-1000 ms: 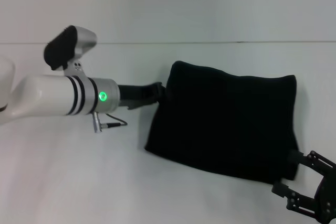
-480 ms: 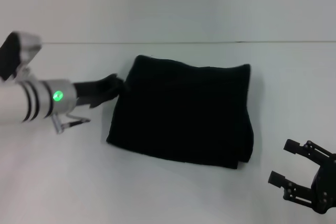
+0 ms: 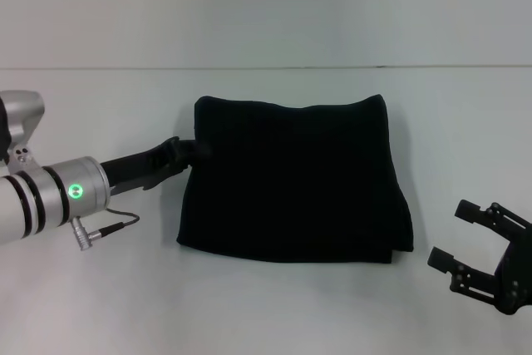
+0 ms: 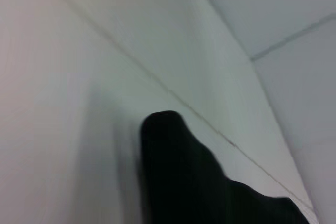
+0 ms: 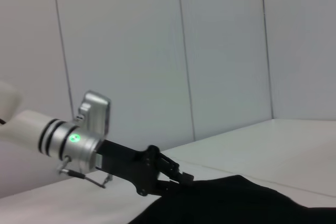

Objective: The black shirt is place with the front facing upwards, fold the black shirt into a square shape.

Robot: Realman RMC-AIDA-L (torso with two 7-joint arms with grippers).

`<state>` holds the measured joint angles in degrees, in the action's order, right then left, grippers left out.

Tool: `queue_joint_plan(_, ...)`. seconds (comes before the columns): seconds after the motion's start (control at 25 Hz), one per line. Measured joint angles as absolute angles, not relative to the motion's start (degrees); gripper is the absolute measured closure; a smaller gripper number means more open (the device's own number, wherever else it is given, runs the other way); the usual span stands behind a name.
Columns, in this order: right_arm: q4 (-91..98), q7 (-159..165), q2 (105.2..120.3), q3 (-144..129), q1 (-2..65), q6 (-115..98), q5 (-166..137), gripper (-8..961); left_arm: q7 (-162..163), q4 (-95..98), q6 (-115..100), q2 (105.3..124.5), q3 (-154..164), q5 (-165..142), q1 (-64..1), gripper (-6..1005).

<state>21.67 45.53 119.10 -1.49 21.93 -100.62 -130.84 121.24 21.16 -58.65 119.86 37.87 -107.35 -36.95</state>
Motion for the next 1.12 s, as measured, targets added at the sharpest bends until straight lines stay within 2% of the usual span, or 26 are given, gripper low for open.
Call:
queue_joint_plan(0.24, 21.4, 45.3, 119.51, -1.2, 22.0, -98.4, -127.8, 67, 106.4, 23.3, -65.4, 118.86, 35.4, -104.8, -35.5, 728)
queue_joint_plan(0.64, 20.0, 43.3, 119.80, -1.3, 24.3, -94.8, -125.2, 67, 68.8, 30.8, -87.8, 119.51, 31.0, -102.3, -27.4, 418)
queue_joint_plan(0.8, 18.4, 37.8, 119.97, -1.4, 23.7, -92.7, -125.5, 67, 55.3, 30.6, -94.6, 120.68, 30.1, -102.3, -22.1, 290)
queue_joint_plan(0.84, 17.7, 36.4, 119.97, -1.5, 23.0, -91.1, -125.5, 67, 54.0, 31.0, -94.3, 121.75, 29.9, -103.3, -19.5, 252)
queue_joint_plan(0.96, 17.4, 36.2, 119.96, -1.5, 22.2, -89.1, -125.6, 67, 54.0, 30.9, -93.3, 121.99, 30.1, -104.8, -18.0, 137)
queue_joint_plan(1.12, 17.1, 36.2, 119.84, -1.6, 20.9, -85.5, -125.6, 67, 54.1, 30.3, -92.1, 122.08, 30.1, -106.6, -16.9, 67)
